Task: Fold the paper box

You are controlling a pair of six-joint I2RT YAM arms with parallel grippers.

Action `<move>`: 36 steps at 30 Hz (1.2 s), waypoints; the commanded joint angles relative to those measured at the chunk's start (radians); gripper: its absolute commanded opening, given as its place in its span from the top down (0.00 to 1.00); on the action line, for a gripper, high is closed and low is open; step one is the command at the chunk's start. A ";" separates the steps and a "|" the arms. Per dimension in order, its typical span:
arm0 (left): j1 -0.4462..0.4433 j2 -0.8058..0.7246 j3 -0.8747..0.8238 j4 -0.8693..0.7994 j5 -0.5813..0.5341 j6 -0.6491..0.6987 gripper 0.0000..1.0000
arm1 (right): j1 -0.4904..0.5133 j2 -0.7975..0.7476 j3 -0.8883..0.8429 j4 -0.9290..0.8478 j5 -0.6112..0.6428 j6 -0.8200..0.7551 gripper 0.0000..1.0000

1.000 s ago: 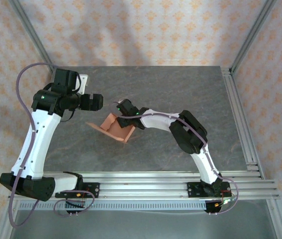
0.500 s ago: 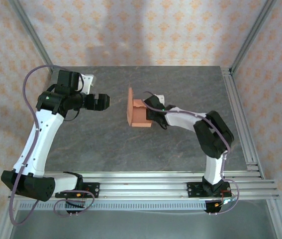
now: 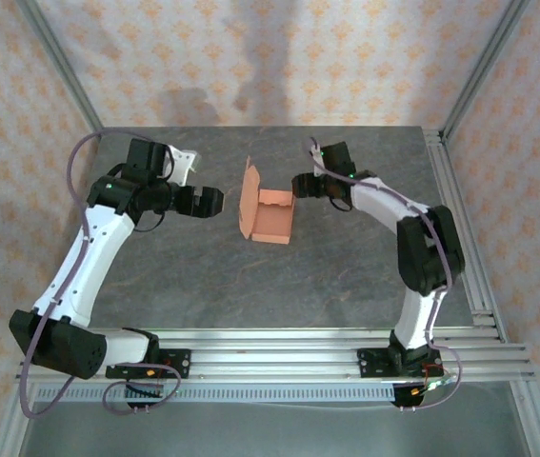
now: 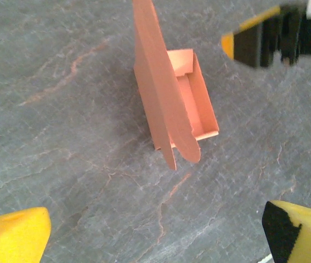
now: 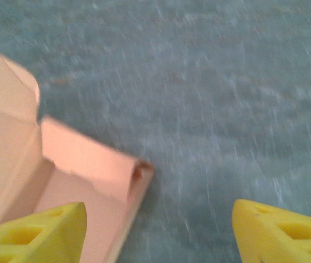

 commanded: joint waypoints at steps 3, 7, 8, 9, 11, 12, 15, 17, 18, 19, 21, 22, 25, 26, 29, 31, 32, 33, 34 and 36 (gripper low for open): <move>-0.020 -0.034 -0.038 0.049 0.045 0.046 0.00 | 0.012 0.218 0.285 -0.283 -0.253 -0.203 0.31; -0.026 -0.030 -0.043 0.036 0.047 0.051 0.00 | 0.016 0.333 0.438 -0.343 -0.280 -0.189 0.33; -0.026 -0.024 -0.041 0.031 0.049 0.050 0.00 | 0.018 0.351 0.458 -0.344 -0.279 -0.188 0.33; -0.026 -0.019 -0.037 0.026 0.052 0.050 0.00 | 0.021 0.374 0.482 -0.350 -0.274 -0.189 0.34; -0.026 -0.007 -0.032 0.021 0.058 0.049 0.00 | 0.029 0.415 0.535 -0.388 -0.252 -0.202 0.36; -0.026 -0.003 -0.030 0.019 0.061 0.051 0.00 | 0.033 0.428 0.554 -0.404 -0.238 -0.206 0.38; -0.026 0.003 -0.030 0.015 0.063 0.052 0.00 | 0.042 0.451 0.582 -0.437 -0.186 -0.223 0.46; -0.026 0.005 -0.034 0.020 0.065 0.053 0.00 | 0.047 0.450 0.573 -0.434 -0.152 -0.229 0.54; -0.026 0.006 -0.036 0.021 0.066 0.052 0.00 | 0.048 0.448 0.568 -0.438 -0.144 -0.234 0.57; -0.026 0.006 -0.037 0.020 0.066 0.052 0.00 | 0.050 0.445 0.563 -0.441 -0.137 -0.236 0.59; -0.026 0.008 -0.038 0.019 0.066 0.057 0.00 | 0.050 0.432 0.540 -0.438 -0.127 -0.241 0.62; -0.026 0.007 -0.040 0.019 0.066 0.058 0.00 | 0.051 0.419 0.525 -0.427 -0.115 -0.241 0.63; -0.026 0.005 -0.046 0.019 0.065 0.061 0.00 | 0.051 0.362 0.447 -0.368 -0.067 -0.232 0.66; -0.026 0.005 -0.047 0.021 0.062 0.060 0.00 | 0.051 0.337 0.414 -0.339 -0.046 -0.224 0.68; -0.026 0.010 -0.057 0.048 0.045 0.034 0.00 | 0.051 0.250 0.294 -0.228 0.066 -0.171 0.73; -0.028 0.019 -0.066 0.078 0.023 -0.005 0.00 | 0.052 0.196 0.212 -0.156 0.125 -0.141 0.73; -0.028 0.022 -0.077 0.104 -0.001 -0.040 0.00 | 0.052 0.164 0.161 -0.111 0.158 -0.120 0.73; -0.031 0.020 -0.095 0.145 -0.041 -0.081 0.00 | 0.055 0.133 0.110 -0.065 0.189 -0.096 0.74; -0.035 0.017 -0.116 0.177 -0.077 -0.120 0.00 | 0.056 0.108 0.070 -0.032 0.219 -0.077 0.75; -0.051 0.012 -0.159 0.252 -0.130 -0.199 0.00 | 0.063 0.058 -0.005 0.012 0.297 -0.031 0.75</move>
